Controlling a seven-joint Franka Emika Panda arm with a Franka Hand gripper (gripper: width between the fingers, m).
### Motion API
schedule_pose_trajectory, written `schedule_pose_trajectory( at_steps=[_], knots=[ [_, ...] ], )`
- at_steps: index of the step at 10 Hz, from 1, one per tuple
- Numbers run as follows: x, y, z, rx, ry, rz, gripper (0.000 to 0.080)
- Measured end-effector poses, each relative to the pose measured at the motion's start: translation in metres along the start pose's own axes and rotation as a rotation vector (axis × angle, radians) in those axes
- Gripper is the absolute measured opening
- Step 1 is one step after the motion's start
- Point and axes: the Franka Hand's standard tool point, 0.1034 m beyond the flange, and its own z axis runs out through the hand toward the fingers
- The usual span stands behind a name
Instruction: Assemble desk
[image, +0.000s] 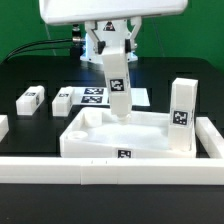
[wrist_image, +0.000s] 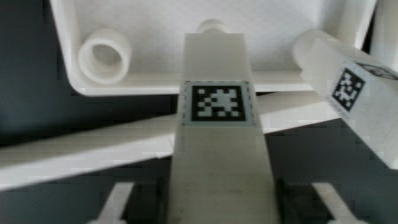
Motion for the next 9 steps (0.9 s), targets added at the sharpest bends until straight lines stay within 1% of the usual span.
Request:
schedule_pose_trajectory(
  at_steps=[1, 2, 3, 4, 5, 6, 7, 8, 9],
  knots=[
    [0.001, 0.005, -0.005, 0.011, 0.005, 0.083, 0.0287],
    [0.0, 0.008, -0.005, 0.015, 0.002, 0.109, 0.0287],
    [-0.002, 0.006, -0.002, 0.015, -0.001, 0.096, 0.0287],
    [0.001, 0.005, -0.003, 0.012, 0.029, 0.094, 0.0287],
    [0.0, 0.006, -0.002, 0.012, 0.026, 0.094, 0.0287],
    [0.003, 0.006, -0.003, 0.009, 0.047, 0.095, 0.0287],
    [0.011, 0.009, -0.004, -0.011, 0.191, 0.089, 0.0287],
    [0.003, 0.011, 0.0, -0.024, 0.227, 0.076, 0.0287],
    [0.008, 0.019, -0.005, -0.035, 0.312, 0.085, 0.0287]
  ],
)
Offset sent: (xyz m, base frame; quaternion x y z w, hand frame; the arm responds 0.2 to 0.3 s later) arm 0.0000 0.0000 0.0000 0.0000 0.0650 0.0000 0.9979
